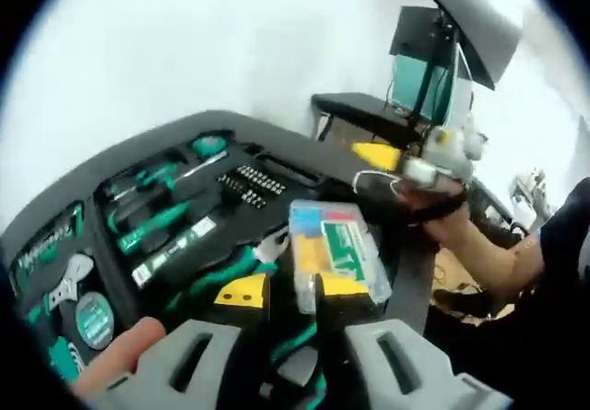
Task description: Pick up the tools and put them into their designated positions in the toolbox.
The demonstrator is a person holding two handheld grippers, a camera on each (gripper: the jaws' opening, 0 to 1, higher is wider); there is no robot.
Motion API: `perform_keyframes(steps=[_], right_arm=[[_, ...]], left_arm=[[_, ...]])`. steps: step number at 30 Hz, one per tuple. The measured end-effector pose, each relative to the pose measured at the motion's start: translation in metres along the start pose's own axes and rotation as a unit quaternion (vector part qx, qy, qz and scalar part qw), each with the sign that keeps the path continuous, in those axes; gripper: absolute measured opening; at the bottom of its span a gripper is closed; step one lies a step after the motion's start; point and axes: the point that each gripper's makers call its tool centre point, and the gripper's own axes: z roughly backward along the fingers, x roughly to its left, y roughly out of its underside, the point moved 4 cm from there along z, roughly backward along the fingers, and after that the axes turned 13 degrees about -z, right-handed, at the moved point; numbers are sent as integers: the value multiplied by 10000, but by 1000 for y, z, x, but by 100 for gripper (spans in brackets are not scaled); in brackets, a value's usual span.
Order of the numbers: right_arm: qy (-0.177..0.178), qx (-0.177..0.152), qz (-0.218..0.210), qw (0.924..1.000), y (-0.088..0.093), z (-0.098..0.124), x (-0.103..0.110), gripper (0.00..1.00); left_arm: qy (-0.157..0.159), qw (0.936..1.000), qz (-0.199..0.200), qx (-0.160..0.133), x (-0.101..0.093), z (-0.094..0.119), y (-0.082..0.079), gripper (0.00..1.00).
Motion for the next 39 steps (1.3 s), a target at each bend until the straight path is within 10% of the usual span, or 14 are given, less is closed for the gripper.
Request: perform_keyframes(steps=[3, 6, 10, 13, 34, 36, 39], right_arm=[[-187, 1165, -228, 9927, 35, 6, 17, 0], [210, 928, 925, 9912, 40, -5, 1, 0], [-91, 1509, 1721, 9734, 65, -7, 10, 0], [12, 1379, 2256, 9644, 68, -11, 4, 0], [832, 1014, 1756, 9757, 42, -6, -25, 0], [904, 996, 2173, 9668, 41, -6, -25, 0], [1149, 424, 1806, 9759, 22, -3, -30, 0]], left_arm=[[270, 9992, 294, -52, -5, -3, 3, 21], [369, 9992, 150, -7, -12, -15, 2, 21], [459, 9989, -16, -35, -17, -20, -4, 21], [460, 9989, -93, -38, -23, -26, -7, 22], [999, 9945, 145, -265, -67, -74, -28, 24], [951, 9952, 158, -140, -70, -76, -28, 24], [957, 9953, 43, -151, -69, -73, -27, 24]])
